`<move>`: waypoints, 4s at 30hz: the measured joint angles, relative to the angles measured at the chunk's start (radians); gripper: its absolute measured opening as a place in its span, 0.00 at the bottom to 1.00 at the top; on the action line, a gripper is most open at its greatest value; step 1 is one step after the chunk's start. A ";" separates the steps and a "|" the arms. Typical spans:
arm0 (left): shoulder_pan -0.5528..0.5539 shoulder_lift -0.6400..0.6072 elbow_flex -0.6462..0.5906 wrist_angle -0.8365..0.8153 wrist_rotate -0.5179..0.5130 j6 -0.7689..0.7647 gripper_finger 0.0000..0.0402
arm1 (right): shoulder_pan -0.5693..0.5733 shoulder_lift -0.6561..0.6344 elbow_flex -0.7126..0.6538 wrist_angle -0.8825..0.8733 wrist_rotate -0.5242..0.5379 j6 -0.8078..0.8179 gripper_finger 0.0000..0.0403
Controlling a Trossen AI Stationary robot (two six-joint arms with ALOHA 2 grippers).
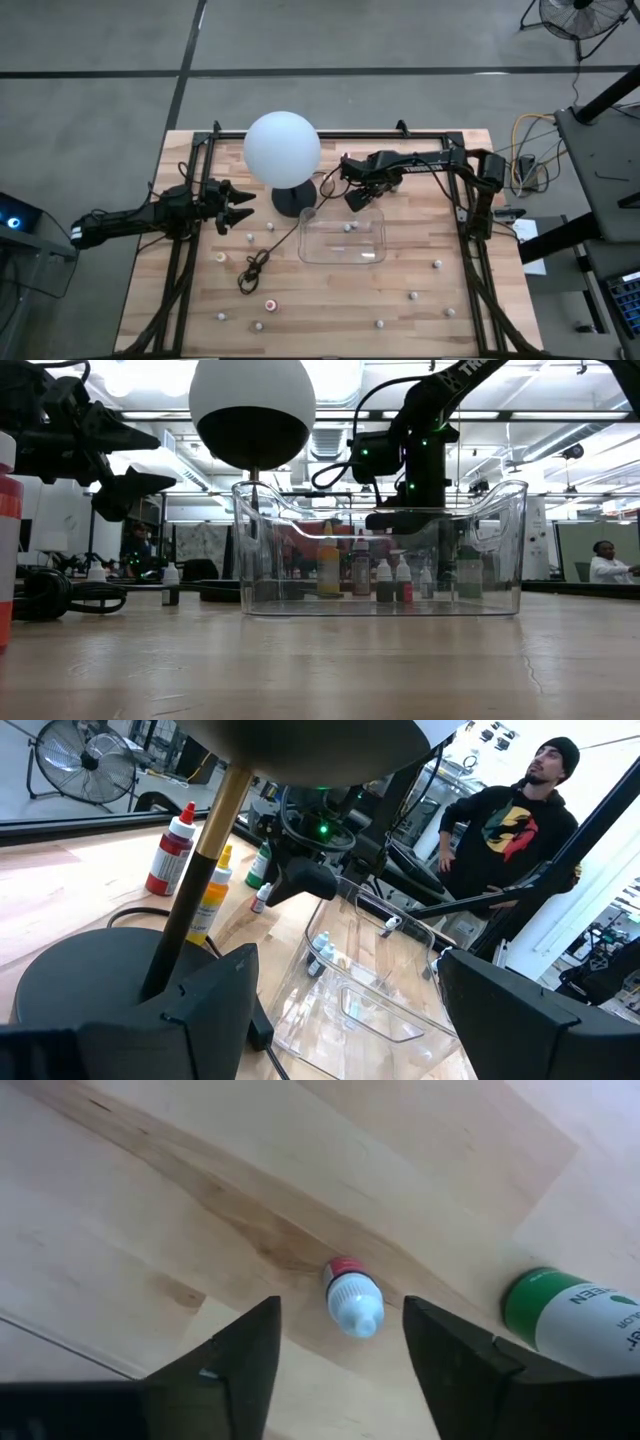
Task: Pick & Place food coloring
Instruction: Put the small pink food coloring bottle into the transparent bin
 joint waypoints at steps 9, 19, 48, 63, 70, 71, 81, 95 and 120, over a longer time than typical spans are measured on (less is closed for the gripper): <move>0.000 0.000 0.000 0.000 0.000 0.000 0.70 | 0.000 0.000 0.000 0.005 -0.002 -0.004 0.27; 0.000 0.000 0.000 0.000 0.000 0.000 0.70 | 0.000 -0.001 0.006 0.010 -0.001 -0.037 0.11; 0.000 0.000 0.000 0.000 0.000 0.000 0.70 | 0.042 -0.019 0.376 -0.336 0.059 -0.207 0.12; 0.000 0.000 0.000 0.000 0.000 0.000 0.70 | 0.198 -0.097 0.405 -0.416 0.059 -0.257 0.12; 0.000 0.000 0.000 0.000 0.000 0.000 0.70 | 0.288 -0.101 0.404 -0.414 0.058 -0.270 0.12; 0.000 0.000 0.000 0.000 0.000 0.000 0.70 | 0.300 -0.101 0.404 -0.412 0.058 -0.273 0.12; 0.000 0.000 0.000 0.000 0.000 0.000 0.70 | 0.393 -0.047 0.406 -0.388 0.050 -0.319 0.12; 0.000 0.000 0.000 0.000 0.000 0.000 0.70 | 0.447 0.125 0.568 -0.320 -0.005 -0.481 0.12; 0.000 0.000 0.000 0.002 0.000 0.000 0.70 | 0.382 0.219 0.514 -0.199 -0.027 -0.700 0.12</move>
